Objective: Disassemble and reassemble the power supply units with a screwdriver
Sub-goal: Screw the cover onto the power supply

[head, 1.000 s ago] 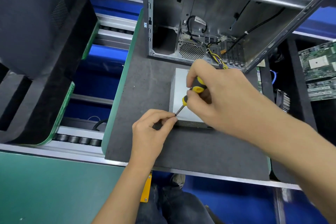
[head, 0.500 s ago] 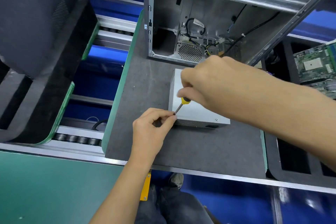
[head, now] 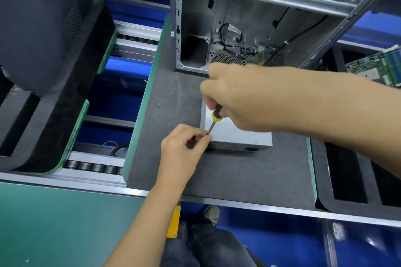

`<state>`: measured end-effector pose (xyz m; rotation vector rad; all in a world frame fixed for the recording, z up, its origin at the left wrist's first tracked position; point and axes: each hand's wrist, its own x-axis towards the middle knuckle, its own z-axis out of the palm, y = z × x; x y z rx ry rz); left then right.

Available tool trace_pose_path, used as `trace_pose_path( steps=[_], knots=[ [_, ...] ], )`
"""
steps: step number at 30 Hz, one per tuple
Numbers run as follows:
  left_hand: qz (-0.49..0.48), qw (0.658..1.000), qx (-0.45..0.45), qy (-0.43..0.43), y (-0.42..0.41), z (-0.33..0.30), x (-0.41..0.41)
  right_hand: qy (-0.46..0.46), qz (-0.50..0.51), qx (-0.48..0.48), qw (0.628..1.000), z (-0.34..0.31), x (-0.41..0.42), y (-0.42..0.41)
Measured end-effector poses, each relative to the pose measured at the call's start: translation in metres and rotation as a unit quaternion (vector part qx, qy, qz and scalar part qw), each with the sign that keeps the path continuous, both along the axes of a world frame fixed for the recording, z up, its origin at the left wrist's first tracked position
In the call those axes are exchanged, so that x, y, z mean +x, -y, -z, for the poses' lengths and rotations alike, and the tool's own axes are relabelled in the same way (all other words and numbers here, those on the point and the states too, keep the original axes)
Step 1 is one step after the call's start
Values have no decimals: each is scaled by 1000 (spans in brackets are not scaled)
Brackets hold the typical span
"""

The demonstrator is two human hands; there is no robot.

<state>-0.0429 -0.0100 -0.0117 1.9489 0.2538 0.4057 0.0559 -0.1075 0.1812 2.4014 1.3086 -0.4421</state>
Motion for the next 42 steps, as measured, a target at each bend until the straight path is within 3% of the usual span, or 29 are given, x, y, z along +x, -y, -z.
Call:
trace_pose_path(
  steps=[4,7,10,13,15,20,23,25,27,29,31,34,38,40,42],
  knots=[
    [5,1000,17,11,2,1,-2,79,17,-14,997,3,0,-6],
    [-5,999,28,28,4,0,3,16,62,22,998,4,1,-3],
    [13,998,46,42,2,1,6,-37,26,47,998,1,7,-1],
    [23,998,45,42,0,0,4,73,-11,38,997,-3,4,-2],
    [10,998,31,45,2,-5,4,109,-21,37,993,-6,-6,-7],
    [-65,988,-87,106,10,-38,15,93,6,31,995,-1,-9,-7],
    [-18,990,-48,130,7,-47,18,-27,93,66,993,-7,-3,1],
    [20,991,-33,126,2,-47,18,-73,49,91,992,-11,1,6],
    [59,990,-24,123,-6,-45,18,-34,-8,97,995,-14,6,7],
    [99,987,-24,124,-11,-46,19,69,-30,78,994,-12,7,5],
    [104,986,-66,108,-9,-49,21,128,-23,75,989,-8,-2,1],
    [38,993,-76,84,0,-60,24,121,34,111,986,-6,-9,-1],
    [117,988,-47,94,-14,-59,22,-55,8,159,986,-8,2,7],
    [159,981,-86,73,-18,-58,22,-16,0,143,990,-7,4,8],
    [134,976,-159,67,-11,-59,24,72,11,119,990,-2,2,7]
  ],
)
